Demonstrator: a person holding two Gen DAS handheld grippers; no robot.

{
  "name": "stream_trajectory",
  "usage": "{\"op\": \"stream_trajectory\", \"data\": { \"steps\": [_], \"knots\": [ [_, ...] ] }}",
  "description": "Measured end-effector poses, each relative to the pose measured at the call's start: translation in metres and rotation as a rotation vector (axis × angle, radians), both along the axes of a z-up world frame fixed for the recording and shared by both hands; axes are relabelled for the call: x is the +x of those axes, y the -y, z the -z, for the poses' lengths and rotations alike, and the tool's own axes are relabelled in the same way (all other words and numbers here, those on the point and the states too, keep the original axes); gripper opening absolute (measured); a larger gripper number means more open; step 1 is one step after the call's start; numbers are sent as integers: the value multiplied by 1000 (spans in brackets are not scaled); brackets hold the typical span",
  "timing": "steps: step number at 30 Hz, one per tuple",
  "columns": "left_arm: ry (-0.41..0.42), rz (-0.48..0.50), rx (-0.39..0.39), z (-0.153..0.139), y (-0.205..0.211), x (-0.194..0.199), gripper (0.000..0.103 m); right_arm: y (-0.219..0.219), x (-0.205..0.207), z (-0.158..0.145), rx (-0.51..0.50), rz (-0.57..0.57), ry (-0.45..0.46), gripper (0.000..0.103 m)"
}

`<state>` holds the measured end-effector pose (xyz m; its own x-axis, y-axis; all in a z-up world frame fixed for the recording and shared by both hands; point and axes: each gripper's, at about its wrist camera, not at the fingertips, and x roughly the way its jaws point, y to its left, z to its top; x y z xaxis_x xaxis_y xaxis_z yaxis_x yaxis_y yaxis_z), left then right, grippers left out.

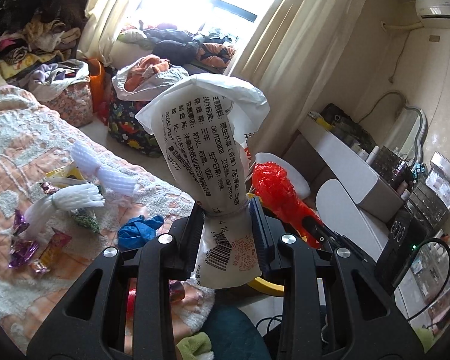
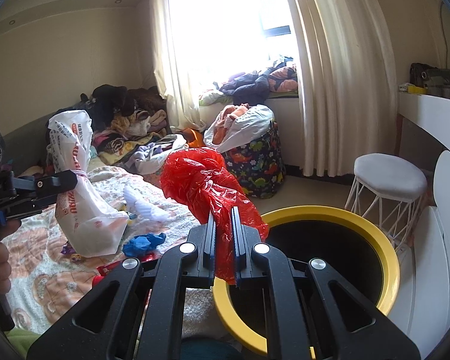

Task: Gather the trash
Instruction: 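Carry both bags over the yellow bin with both grippers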

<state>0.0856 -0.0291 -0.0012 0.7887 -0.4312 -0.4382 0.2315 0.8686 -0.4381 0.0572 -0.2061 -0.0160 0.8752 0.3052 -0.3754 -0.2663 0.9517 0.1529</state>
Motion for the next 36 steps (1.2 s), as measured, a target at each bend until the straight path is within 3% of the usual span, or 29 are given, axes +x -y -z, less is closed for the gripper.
{"op": "stream_trajectory", "data": {
  "steps": [36],
  "knots": [
    [-72, 149, 82, 33, 73, 30, 25, 73, 23, 31, 91, 244, -116, 8]
  ]
}}
